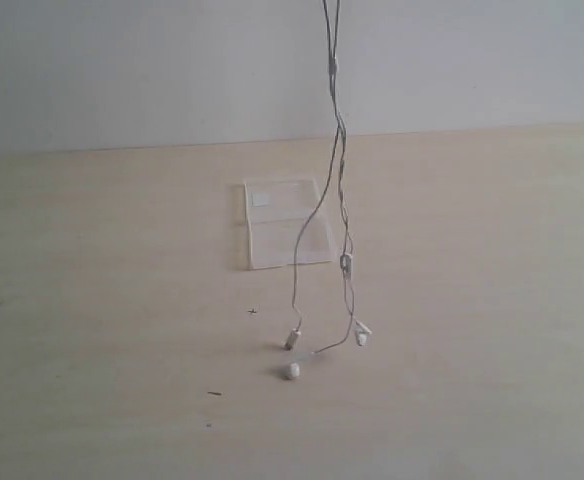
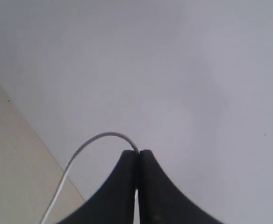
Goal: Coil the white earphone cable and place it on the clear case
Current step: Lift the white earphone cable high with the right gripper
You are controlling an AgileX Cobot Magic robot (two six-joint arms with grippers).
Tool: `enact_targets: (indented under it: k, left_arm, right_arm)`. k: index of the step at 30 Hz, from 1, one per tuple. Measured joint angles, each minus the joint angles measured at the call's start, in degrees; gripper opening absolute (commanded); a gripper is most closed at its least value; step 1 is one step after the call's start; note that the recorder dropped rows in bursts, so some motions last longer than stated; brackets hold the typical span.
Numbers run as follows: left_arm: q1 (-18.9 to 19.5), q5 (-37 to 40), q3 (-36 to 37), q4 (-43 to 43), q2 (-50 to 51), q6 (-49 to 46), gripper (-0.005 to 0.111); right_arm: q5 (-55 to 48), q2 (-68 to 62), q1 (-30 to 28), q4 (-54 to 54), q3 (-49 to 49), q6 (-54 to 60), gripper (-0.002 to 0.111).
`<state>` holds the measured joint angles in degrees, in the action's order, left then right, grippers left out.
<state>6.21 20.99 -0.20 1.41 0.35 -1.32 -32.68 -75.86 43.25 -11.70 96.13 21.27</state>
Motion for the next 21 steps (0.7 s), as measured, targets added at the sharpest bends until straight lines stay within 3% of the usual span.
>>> enact_targets:
  k: [9, 15, 21]
  left_arm:
    - [0.0, -2.11, 0.13, 0.46, 0.0, 0.28, 0.0]
    - [0.0, -17.92, 0.24, 13.02, 0.0, 3.71, 0.0]
    - [0.0, -30.88, 0.24, 15.09, 0.0, 4.34, 0.0]
  right_arm:
    - [0.44, 0.0, 0.0, 0.34, 0.17, 0.0, 0.0]
    - [0.56, 0.1, 0.0, 0.34, 3.1, 0.0, 0.0]
    - [-2.12, 0.23, 0.0, 0.81, 6.06, -0.29, 0.0]
